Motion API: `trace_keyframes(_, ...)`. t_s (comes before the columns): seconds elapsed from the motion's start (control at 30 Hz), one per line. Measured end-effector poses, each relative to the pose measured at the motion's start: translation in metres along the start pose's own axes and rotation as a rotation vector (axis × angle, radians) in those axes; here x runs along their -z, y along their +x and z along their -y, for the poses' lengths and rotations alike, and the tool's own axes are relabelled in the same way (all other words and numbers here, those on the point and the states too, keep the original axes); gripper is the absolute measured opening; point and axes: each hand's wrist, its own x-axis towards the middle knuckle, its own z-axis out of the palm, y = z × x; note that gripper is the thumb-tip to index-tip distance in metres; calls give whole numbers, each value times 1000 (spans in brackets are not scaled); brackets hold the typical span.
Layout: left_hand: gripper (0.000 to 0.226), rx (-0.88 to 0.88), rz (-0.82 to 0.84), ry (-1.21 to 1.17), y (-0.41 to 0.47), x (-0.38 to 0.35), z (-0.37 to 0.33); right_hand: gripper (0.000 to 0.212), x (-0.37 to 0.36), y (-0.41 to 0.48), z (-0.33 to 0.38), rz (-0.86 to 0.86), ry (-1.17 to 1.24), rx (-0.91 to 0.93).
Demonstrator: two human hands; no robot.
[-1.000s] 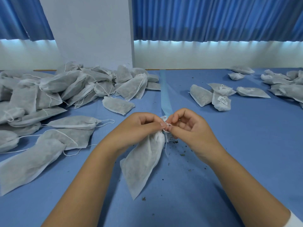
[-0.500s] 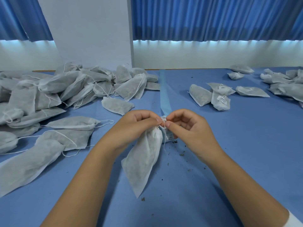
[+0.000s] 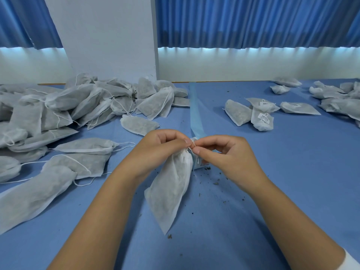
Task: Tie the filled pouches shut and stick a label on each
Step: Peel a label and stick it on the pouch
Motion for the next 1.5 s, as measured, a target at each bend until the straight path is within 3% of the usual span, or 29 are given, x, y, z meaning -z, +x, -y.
trace_keyframes(0.27,13,-24,0,38,-1,1,-2,9,-1,2,2,-9,194,-126)
trace_keyframes(0.4,28,-58,1,62,-2,0,-2,17,-1,2,1,-3,195,-169)
trace_keyframes(0.57,23,-54,-6,66,-2,0,-4,19,-1,3,2,31,191,-187)
trace_keyframes(0.93,15,8,12,95,-1,-6,-5,8,2,2,1,18,118,-126)
trace_keyframes(1.1,34,48,86,1,-3,-6,-6,9,0,2,2,2,128,-52)
trace_keyframes(1.27,33,60,113,-100,-3,-5,-6,10,0,1,2,22,76,-10)
trace_keyframes(1.5,19,48,90,-41,1,-3,-2,13,0,1,2,-9,130,-25)
